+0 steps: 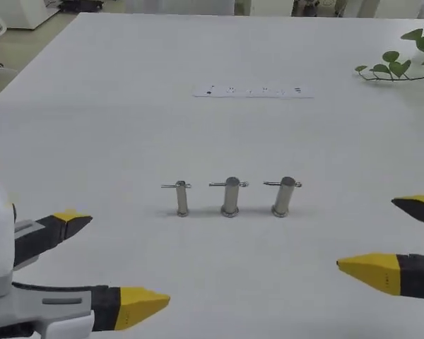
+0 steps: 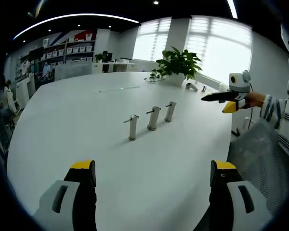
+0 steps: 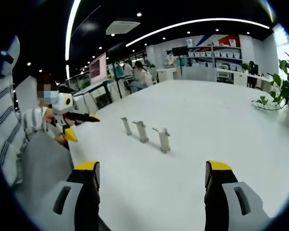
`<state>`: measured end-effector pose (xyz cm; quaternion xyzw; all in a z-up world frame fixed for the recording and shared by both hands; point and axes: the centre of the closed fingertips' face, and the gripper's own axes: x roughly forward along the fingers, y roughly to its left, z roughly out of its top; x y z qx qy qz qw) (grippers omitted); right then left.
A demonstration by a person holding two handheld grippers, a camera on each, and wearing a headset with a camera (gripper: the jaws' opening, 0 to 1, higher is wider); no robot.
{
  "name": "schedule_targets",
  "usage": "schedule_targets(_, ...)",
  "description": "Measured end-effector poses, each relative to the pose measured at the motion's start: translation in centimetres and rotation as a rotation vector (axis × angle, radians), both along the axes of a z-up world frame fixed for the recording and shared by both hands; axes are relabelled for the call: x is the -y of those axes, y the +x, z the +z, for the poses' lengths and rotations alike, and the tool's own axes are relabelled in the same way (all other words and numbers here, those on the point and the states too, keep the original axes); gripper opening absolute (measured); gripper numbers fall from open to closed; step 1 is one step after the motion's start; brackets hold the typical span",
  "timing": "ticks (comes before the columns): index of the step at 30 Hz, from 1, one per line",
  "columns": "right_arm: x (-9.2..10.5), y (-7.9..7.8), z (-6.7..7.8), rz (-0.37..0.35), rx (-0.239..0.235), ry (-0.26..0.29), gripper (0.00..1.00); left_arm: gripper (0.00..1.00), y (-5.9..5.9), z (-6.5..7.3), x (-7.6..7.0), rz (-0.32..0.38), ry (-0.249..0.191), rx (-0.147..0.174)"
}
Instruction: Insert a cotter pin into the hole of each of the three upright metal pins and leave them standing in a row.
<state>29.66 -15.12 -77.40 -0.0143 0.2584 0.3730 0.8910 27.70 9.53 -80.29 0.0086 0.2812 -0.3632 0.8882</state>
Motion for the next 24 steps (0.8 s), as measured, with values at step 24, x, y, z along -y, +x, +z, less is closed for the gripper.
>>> schedule_targets(24,-1.0,-0.9,-2.1,-0.087,-0.084,-0.004,0.93,0.99,-0.4,-0.9,-1.3,0.03,0.054,-0.056)
